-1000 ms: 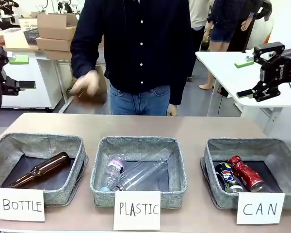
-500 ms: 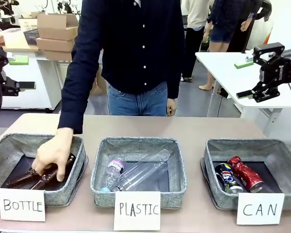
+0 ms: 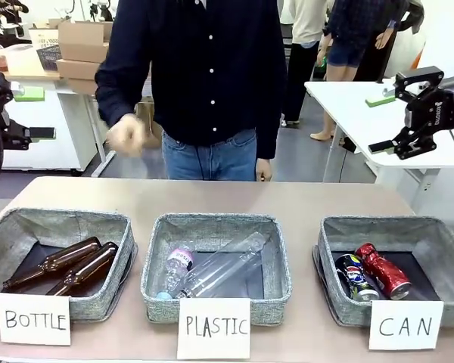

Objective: Sort the can waste into the basket.
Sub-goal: Pick up the can waste from the table and place it in the right Fabric basket.

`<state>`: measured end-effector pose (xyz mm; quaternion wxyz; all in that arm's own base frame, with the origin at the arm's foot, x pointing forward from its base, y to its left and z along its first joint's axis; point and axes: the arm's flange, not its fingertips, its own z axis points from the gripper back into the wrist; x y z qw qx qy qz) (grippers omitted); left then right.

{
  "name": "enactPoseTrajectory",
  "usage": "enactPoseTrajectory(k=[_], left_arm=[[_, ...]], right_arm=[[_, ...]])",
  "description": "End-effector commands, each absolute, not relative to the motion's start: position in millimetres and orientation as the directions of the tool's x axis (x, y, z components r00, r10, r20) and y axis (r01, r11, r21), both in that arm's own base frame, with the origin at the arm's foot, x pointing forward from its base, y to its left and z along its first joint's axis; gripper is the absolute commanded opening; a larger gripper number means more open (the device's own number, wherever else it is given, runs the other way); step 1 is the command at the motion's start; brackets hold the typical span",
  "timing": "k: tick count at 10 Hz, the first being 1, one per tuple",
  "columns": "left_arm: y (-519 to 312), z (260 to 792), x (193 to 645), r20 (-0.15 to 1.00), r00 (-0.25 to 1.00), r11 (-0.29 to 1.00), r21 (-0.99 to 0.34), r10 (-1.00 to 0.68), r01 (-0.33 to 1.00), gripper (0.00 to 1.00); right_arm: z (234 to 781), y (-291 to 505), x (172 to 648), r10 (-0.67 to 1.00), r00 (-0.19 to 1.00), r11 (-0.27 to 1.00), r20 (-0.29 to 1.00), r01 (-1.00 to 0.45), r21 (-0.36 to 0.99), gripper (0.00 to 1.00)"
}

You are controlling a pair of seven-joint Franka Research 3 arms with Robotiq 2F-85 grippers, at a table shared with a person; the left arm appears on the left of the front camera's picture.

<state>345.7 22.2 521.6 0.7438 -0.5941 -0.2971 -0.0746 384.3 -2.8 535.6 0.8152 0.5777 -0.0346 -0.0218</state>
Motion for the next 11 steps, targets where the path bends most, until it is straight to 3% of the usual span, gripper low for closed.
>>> enactPoseTrajectory(k=[1, 11], left_arm=[[20.1, 525.1, 345.6, 0.519, 0.814, 0.261, -0.849, 0.259, 0.459, 1.0], [20.1, 525.1, 345.6, 0.519, 0.814, 0.261, -0.849, 0.259, 0.459, 1.0]], right_arm=[[535.7, -4.7, 382.9, -0.062, 0.997, 0.328, 0.051, -0.028, 0.944, 1.0], [535.7, -4.7, 382.9, -0.062, 0.997, 0.328, 0.051, -0.028, 0.944, 1.0]])
